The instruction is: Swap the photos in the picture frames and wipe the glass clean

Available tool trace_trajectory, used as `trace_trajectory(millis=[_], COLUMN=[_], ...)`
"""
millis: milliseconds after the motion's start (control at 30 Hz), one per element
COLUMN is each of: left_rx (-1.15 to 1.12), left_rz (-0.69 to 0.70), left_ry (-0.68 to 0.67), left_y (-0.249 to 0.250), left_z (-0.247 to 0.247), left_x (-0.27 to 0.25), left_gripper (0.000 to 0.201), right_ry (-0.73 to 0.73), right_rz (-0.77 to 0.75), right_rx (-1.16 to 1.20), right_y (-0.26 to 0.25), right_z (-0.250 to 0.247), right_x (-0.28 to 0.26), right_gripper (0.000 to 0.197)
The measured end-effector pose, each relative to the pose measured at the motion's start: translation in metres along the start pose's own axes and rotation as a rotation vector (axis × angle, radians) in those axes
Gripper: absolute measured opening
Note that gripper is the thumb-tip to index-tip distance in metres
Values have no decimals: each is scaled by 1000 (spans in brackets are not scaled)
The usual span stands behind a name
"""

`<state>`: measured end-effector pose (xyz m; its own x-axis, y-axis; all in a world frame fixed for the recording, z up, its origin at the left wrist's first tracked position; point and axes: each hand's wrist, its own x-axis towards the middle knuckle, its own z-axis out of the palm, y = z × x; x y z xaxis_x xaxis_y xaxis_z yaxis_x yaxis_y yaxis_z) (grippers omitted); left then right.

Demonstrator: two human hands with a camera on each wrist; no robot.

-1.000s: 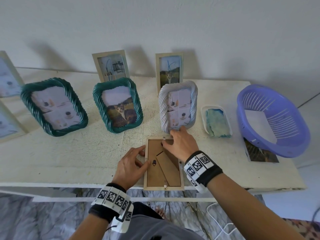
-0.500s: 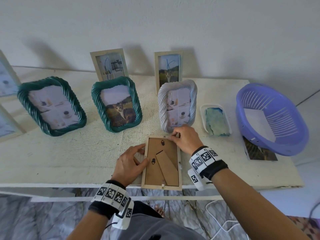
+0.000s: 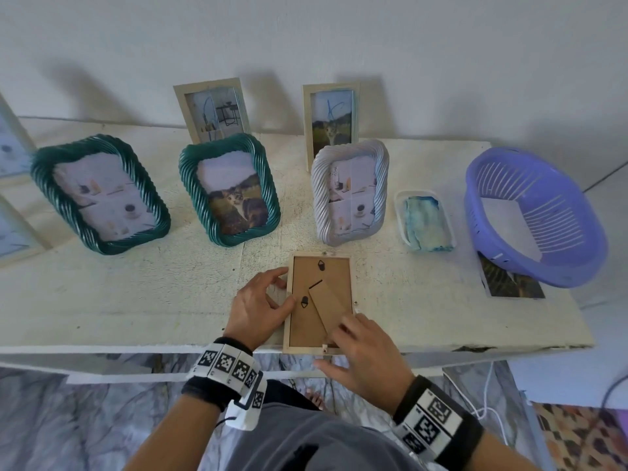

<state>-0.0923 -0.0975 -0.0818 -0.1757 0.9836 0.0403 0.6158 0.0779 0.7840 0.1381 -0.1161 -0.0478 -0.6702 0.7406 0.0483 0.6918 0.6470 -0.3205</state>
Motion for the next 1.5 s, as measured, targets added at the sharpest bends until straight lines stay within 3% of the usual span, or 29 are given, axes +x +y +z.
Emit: trace_trajectory(millis=[300,633,733,867,967,1333,1500], left_rx=[1,-19,8,222,236,231,224], left_rz=[22,68,125,280,312,280,277], left_ry=[9,10,37,88,67,48,39], left_y=[-1,-4,-2,-5,-17,-22,-23], left_z=[0,-1,-3,-6,-7,-7,-8], left_x=[-1,-5,-7,-11,-13,-14,-14], left_gripper=[63,52,41,37,37,39,39], right_ry=[-11,-61,-42,29,42,199,266], right_rz=[-56,-110,-60,134,251,351,408], right_rx=[108,85,86,-39,-108,-73,-14], right_y=[2,6,3,4,5,-7,16], right_z=[4,-2,-9,-12,-8,-10,-29], right_x=[3,8,12,26,36,45,32], right_gripper=[8,13,29,49,62,47,40])
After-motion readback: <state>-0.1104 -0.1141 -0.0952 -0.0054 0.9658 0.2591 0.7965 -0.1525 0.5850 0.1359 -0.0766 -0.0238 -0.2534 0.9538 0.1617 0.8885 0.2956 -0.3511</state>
